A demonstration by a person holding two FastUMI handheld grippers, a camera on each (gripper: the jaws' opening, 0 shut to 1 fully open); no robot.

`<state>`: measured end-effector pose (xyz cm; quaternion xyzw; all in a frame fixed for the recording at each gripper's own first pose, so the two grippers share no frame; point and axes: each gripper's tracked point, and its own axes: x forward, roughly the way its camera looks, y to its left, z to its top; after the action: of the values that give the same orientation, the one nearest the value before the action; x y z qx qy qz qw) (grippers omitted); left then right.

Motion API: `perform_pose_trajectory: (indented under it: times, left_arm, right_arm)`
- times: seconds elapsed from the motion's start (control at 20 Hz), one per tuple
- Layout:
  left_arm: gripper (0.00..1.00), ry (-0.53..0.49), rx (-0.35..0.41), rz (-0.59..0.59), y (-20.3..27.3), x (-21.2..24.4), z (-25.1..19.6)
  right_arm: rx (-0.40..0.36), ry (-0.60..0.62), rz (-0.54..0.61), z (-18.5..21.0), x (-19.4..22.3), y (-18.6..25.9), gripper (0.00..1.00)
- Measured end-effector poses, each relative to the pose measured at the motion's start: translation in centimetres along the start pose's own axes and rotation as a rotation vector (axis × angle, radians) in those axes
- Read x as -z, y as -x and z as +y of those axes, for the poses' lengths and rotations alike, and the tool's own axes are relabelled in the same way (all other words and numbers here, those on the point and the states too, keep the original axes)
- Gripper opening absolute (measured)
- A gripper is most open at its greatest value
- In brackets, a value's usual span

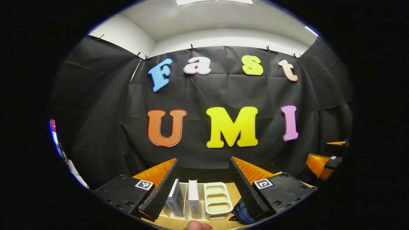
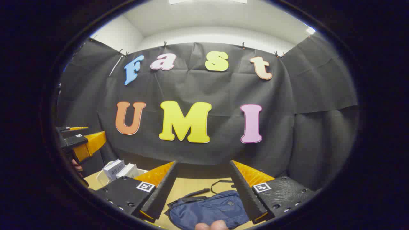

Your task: Open the schoolbag, grab two books from the bookshelf and put them into the schoolbag.

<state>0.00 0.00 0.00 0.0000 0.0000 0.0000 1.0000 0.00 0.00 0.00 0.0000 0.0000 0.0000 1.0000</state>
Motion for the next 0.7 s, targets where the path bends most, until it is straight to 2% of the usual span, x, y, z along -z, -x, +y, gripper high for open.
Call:
perform_pose_trajectory:
  times: [0.05, 0.3, 0.5, 0.55, 0.7]
  left_arm:
    - [0.98, 0.003, 0.001, 0.000, 0.1, 0.2, 0.0]
    - [0.98, -0.001, -0.013, 0.007, 0.8, 0.4, 0.5]
    - [0.98, -0.008, -0.033, 0.020, 1.3, 0.8, 1.2]
    - [0.98, -0.008, -0.036, 0.027, 1.5, 1.0, 1.2]
    - [0.98, -0.010, -0.048, 0.033, 1.6, 0.9, 1.6]
  right_arm:
    - [0.003, 0.002, 0.002, -0.2, 0.0, 0.2, 0.94]
    - [-0.007, 0.017, 0.010, 0.1, 0.5, 0.8, 0.98]
    - [-0.030, 0.030, 0.008, 1.0, 0.7, 1.4, 0.95]
    - [-0.035, 0.032, 0.010, 1.1, 0.8, 1.4, 0.98]
    - [-0.047, 0.032, 0.020, 1.4, 1.2, 1.4, 0.97]
